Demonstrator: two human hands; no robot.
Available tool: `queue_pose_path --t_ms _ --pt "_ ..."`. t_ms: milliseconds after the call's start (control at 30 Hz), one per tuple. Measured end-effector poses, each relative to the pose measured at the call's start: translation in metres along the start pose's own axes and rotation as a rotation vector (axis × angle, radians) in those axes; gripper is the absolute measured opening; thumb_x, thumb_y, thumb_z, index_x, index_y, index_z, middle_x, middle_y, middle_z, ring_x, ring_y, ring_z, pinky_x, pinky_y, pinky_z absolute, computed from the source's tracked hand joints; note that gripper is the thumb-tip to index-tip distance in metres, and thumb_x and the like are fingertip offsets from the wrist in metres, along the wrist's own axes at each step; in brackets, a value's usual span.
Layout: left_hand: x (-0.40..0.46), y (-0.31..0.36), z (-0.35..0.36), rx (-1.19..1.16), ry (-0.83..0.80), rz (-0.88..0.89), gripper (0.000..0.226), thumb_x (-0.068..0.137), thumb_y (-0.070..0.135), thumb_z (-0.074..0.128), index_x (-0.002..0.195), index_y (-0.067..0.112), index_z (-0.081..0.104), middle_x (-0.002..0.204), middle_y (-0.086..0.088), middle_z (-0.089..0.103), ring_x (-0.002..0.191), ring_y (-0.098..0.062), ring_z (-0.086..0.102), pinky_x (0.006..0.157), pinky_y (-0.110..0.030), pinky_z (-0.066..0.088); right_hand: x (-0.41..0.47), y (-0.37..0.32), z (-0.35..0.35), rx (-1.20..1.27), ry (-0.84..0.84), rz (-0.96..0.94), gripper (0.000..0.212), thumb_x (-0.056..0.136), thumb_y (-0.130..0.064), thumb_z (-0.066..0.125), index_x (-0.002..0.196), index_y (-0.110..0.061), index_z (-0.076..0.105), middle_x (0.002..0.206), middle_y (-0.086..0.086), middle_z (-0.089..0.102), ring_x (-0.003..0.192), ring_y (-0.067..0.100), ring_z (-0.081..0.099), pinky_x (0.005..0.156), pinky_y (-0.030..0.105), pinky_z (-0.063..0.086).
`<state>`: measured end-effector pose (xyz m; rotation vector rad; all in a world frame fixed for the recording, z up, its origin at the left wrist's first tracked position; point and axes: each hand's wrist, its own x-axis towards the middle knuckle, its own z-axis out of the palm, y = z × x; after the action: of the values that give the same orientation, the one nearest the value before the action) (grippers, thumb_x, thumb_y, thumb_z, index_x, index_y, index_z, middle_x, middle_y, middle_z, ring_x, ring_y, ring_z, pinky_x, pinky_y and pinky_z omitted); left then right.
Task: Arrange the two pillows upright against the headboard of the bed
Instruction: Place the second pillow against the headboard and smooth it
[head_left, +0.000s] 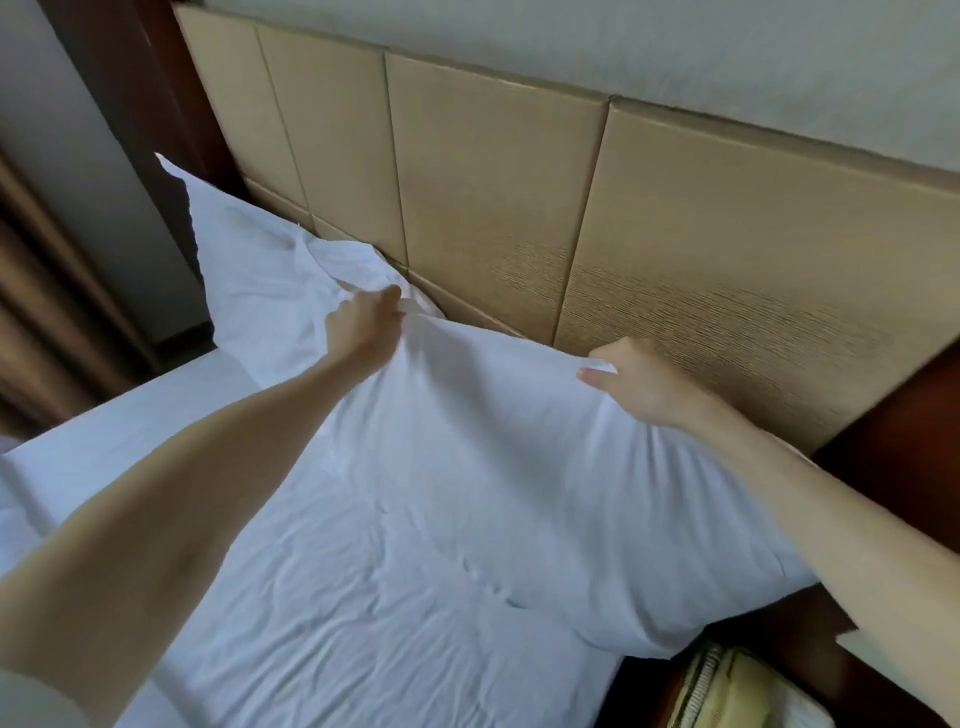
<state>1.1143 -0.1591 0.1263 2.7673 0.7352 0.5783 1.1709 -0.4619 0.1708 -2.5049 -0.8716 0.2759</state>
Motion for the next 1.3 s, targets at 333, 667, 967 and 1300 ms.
queue_pose_path --t_ms 333,667,967,1300 --pt "-0.003 0.005 -0.007 -0.394 -0.103 -0.315 0.029 0.075 0.011 0.034 0.086 0.01 0.06 0.086 -0.013 0.072 0.081 -0.035 0.069 0.079 -0.044 0.055 -0.01 -0.018 0.01 0.058 0.118 -0.067 0.041 0.093 -0.021 0.056 0.057 -0.01 0.038 0.052 0.0 0.032 0.054 0.017 0.031 0.05 0.025 0.026" --pt "0.04 0.029 0.006 -0.471 -0.486 -0.164 0.04 0.092 0.019 0.054 0.132 0.016 0.05 0.129 -0.015 0.052 0.104 -0.028 0.055 0.079 -0.032 0.044 0.013 0.022 0.015 -0.01 0.276 0.069 0.015 0.086 -0.016 0.057 0.088 -0.022 0.071 0.069 -0.005 0.053 0.073 0.021 0.053 0.067 0.034 0.045" --pt "0.01 -0.003 0.047 -0.275 -0.522 -0.146 0.036 0.094 0.013 0.045 0.127 0.008 0.057 0.134 -0.015 0.056 0.122 -0.032 0.05 0.089 -0.031 0.04 0.008 0.049 0.061 0.073 0.119 0.045 0.018 0.084 -0.01 0.057 0.091 -0.016 0.072 0.09 0.001 0.071 0.085 0.022 0.064 0.079 0.037 0.051" --pt "-0.032 -0.023 0.04 -0.354 -0.458 -0.196 0.037 0.085 0.0 0.033 0.093 0.015 0.066 0.106 -0.01 0.071 0.101 -0.028 0.065 0.088 -0.042 0.054 0.008 0.07 0.129 -0.629 -0.224 0.052 0.022 0.091 -0.015 0.047 0.111 -0.013 0.055 0.119 0.008 0.06 0.111 0.028 0.059 0.092 0.039 0.039"
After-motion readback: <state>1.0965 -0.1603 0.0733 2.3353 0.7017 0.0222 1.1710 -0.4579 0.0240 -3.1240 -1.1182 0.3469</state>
